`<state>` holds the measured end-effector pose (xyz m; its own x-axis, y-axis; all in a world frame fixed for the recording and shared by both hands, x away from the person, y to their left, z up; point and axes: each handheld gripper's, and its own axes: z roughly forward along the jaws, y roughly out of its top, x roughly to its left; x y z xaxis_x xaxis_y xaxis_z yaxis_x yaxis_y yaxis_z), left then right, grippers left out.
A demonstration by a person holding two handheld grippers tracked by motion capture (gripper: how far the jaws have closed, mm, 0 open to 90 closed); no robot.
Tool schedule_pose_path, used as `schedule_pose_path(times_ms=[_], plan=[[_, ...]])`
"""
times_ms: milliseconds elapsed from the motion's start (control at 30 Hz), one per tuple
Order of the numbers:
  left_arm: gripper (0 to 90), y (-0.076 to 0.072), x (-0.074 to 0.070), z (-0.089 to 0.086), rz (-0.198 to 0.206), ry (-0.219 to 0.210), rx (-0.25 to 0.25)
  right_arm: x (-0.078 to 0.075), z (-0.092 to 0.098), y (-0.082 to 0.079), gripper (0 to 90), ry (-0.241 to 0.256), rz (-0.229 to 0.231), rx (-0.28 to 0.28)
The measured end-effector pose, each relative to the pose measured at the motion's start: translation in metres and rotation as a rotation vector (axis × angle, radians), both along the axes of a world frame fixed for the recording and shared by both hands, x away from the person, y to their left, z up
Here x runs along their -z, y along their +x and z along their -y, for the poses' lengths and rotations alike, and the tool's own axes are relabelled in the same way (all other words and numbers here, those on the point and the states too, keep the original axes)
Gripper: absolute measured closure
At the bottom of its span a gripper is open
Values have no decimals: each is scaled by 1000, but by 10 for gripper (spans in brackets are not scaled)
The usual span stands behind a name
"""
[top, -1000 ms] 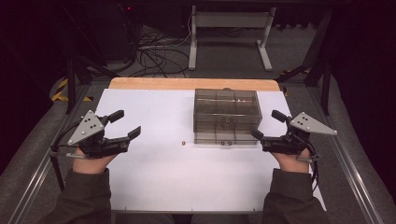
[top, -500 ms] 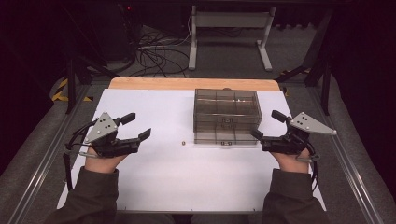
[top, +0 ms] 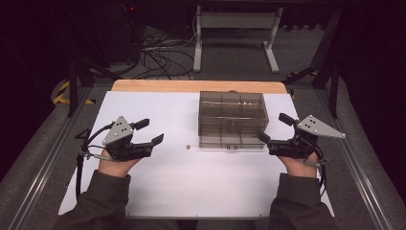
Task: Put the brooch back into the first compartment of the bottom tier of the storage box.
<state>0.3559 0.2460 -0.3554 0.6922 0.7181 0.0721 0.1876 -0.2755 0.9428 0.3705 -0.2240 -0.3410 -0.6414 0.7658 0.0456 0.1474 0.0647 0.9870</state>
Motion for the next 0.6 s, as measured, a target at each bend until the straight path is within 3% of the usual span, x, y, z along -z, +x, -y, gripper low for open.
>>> schedule_pose_path(times_ms=[600], plan=[[305,14,14,17,-35,10,19,-1,2,-1,13,3,5,6]])
